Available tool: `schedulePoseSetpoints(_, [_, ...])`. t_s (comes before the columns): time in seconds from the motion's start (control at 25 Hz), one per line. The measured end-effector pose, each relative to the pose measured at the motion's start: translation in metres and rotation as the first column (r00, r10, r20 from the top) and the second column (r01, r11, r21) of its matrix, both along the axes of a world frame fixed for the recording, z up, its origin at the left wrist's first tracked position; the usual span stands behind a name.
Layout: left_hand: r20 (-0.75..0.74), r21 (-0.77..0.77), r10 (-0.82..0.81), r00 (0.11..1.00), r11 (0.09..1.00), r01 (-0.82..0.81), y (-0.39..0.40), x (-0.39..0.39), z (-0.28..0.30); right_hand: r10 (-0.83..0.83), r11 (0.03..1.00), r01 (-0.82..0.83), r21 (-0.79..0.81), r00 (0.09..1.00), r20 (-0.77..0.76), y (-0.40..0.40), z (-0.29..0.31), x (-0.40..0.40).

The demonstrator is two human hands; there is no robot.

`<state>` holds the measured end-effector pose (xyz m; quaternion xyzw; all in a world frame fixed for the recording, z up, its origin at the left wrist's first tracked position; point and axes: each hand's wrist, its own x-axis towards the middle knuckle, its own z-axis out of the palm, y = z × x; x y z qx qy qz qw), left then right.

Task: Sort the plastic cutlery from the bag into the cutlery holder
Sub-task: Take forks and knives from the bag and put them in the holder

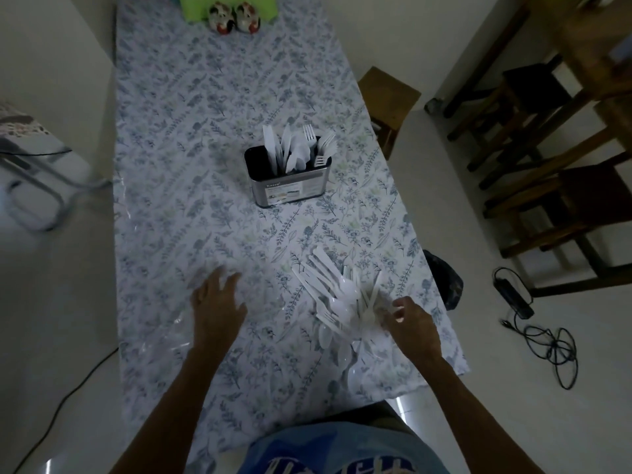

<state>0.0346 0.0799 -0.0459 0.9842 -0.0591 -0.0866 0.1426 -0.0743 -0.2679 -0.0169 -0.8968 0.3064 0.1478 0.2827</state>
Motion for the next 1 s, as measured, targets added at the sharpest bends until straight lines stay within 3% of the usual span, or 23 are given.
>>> schedulePoseSetpoints(0.08, [-0.068, -0.199, -0.014, 0.998, 0.98, 0.0, -0.047, -0.012, 0.021, 0.111, 0.994, -0.111, -0.011, 0.991, 0.069, 0.001, -0.003, 0.015])
schedulePoseSetpoints(0.16, [-0.249, -0.322, -0.036, 0.968, 0.946, -0.048, -0.093, -0.041, 0.033, 0.261, 0.965, -0.257, -0.044, 0.956, 0.132, 0.009, -0.005, 0.039])
schedulePoseSetpoints(0.32, [-0.424, -0.193, -0.1, 0.9, 0.981, 0.018, -0.159, -0.118, 0.02, 0.467, 0.884, -0.462, -0.071, 0.877, 0.115, 0.028, -0.014, 0.084])
schedulePoseSetpoints(0.4, [-0.392, -0.046, -0.159, 0.906, 0.987, 0.153, -0.169, -0.137, 0.005, 0.545, 0.838, -0.541, -0.073, 0.838, 0.038, 0.033, -0.017, 0.092])
schedulePoseSetpoints(0.52, [-0.271, 0.068, -0.213, 0.939, 0.969, 0.239, -0.171, -0.13, -0.01, 0.617, 0.787, -0.616, -0.032, 0.784, 0.067, 0.032, -0.025, 0.081])
schedulePoseSetpoints(0.76, [-0.186, -0.053, -0.035, 0.982, 0.998, 0.025, -0.173, -0.097, -0.02, 0.611, 0.788, -0.615, -0.003, 0.782, 0.122, 0.005, -0.017, 0.057])
schedulePoseSetpoints(1.0, [-0.056, -0.112, 0.067, 0.996, 0.991, -0.073, -0.174, -0.069, -0.019, 0.413, 0.842, -0.472, 0.263, 0.876, 0.248, -0.006, -0.006, 0.053])
